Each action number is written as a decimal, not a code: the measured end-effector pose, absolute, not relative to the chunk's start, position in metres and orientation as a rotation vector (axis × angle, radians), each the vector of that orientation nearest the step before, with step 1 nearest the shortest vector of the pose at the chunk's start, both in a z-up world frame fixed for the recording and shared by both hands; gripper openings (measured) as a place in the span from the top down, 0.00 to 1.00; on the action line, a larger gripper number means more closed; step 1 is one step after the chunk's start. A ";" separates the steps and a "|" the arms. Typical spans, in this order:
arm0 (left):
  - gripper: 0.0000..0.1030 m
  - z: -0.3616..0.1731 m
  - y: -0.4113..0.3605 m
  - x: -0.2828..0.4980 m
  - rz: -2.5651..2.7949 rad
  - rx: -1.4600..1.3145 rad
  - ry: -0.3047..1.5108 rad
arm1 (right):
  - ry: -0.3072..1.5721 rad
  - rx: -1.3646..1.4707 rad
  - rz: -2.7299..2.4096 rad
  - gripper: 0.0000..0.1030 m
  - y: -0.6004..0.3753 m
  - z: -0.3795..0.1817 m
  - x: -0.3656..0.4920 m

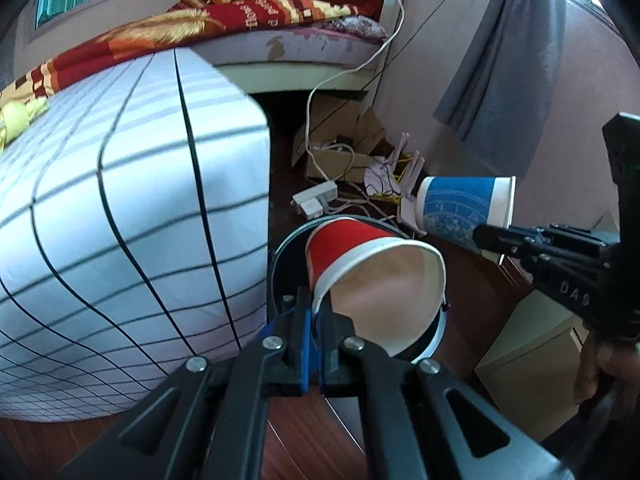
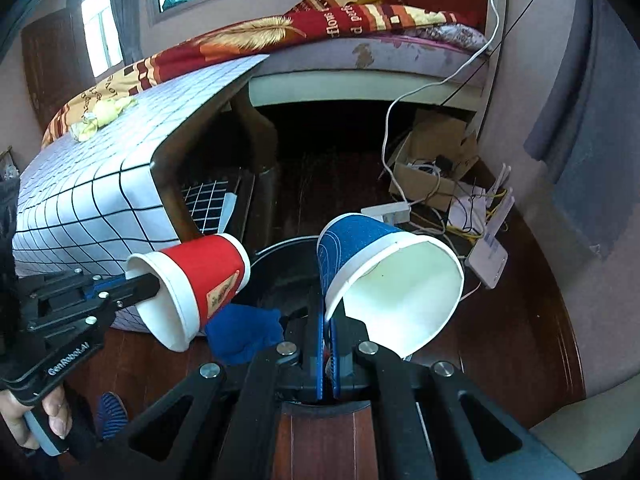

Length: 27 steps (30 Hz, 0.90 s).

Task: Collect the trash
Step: 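Carry both paper cups over the black bin and open both tools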

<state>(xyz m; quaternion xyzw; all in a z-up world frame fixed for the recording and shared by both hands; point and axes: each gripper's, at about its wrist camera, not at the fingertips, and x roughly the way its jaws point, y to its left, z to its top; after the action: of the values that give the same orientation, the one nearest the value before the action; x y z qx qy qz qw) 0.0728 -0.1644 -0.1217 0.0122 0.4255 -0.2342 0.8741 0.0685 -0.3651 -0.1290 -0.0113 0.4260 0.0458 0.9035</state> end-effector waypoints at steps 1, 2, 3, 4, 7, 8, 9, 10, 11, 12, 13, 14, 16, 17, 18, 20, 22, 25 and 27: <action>0.97 -0.125 -0.165 0.074 -0.485 0.023 0.894 | 0.885 -0.023 0.097 0.97 -0.365 -0.131 0.070; 0.97 -0.129 -0.166 0.075 -0.484 0.024 0.902 | 0.893 -0.023 0.100 0.97 -0.365 -0.134 0.071; 0.97 -0.132 -0.168 0.077 -0.482 0.025 0.908 | 0.902 -0.023 0.108 0.97 -0.365 -0.137 0.073; 0.97 -0.136 -0.169 0.078 -0.480 0.025 0.916 | 0.908 -0.025 0.113 0.97 -0.365 -0.139 0.074; 0.97 -0.146 -0.173 0.081 -0.477 0.029 0.939 | 0.933 -0.022 0.122 0.97 -0.369 -0.150 0.081; 0.97 -0.149 -0.174 0.081 -0.477 0.028 0.943 | 0.944 -0.015 0.125 0.97 -0.370 -0.154 0.082; 0.97 -0.152 -0.175 0.082 -0.476 0.027 0.949 | 0.952 -0.013 0.126 0.97 -0.371 -0.156 0.084; 0.97 -0.155 -0.176 0.083 -0.472 0.023 0.954 | 0.962 -0.010 0.129 0.97 -0.372 -0.159 0.085; 0.97 -0.157 -0.176 0.084 -0.468 0.018 0.958 | 0.971 -0.008 0.136 0.97 -0.373 -0.162 0.087; 0.97 -0.160 -0.177 0.087 -0.465 0.013 0.965 | 0.977 -0.010 0.140 0.97 -0.373 -0.165 0.088; 0.97 -0.165 -0.178 0.089 -0.462 0.008 0.976 | 0.985 -0.012 0.142 0.97 -0.374 -0.168 0.089; 0.97 -0.168 -0.178 0.091 -0.458 0.002 0.987 | 0.996 -0.007 0.150 0.97 -0.374 -0.172 0.091; 0.97 -0.173 -0.180 0.093 -0.453 -0.001 0.997 | 1.014 -0.007 0.159 0.97 -0.374 -0.180 0.094; 0.97 -0.175 -0.180 0.094 -0.452 -0.002 1.000 | 1.024 -0.006 0.164 0.97 -0.373 -0.183 0.096; 0.97 -0.177 -0.180 0.096 -0.451 -0.001 1.003 | 1.031 -0.010 0.169 0.97 -0.372 -0.187 0.098; 0.97 -0.180 -0.182 0.099 -0.459 -0.011 1.004 | 1.051 -0.018 0.183 0.97 -0.370 -0.195 0.102; 0.80 -0.190 -0.184 0.103 -0.479 -0.032 1.013 | 1.102 -0.081 0.158 0.65 -0.370 -0.213 0.109; 0.24 -0.199 -0.182 0.104 -0.420 -0.002 1.031 | 1.188 -0.124 0.051 0.00 -0.387 -0.241 0.109; 0.24 -0.201 -0.176 0.101 -0.395 0.002 1.023 | 1.216 -0.112 0.005 0.00 -0.398 -0.245 0.106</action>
<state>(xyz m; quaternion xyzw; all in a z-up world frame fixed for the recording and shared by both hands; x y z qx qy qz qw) 0.1010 -0.1760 -0.2011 0.0010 0.4864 -0.1879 0.8533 0.1062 -0.3981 -0.2447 -0.0527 0.5711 0.0026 0.8192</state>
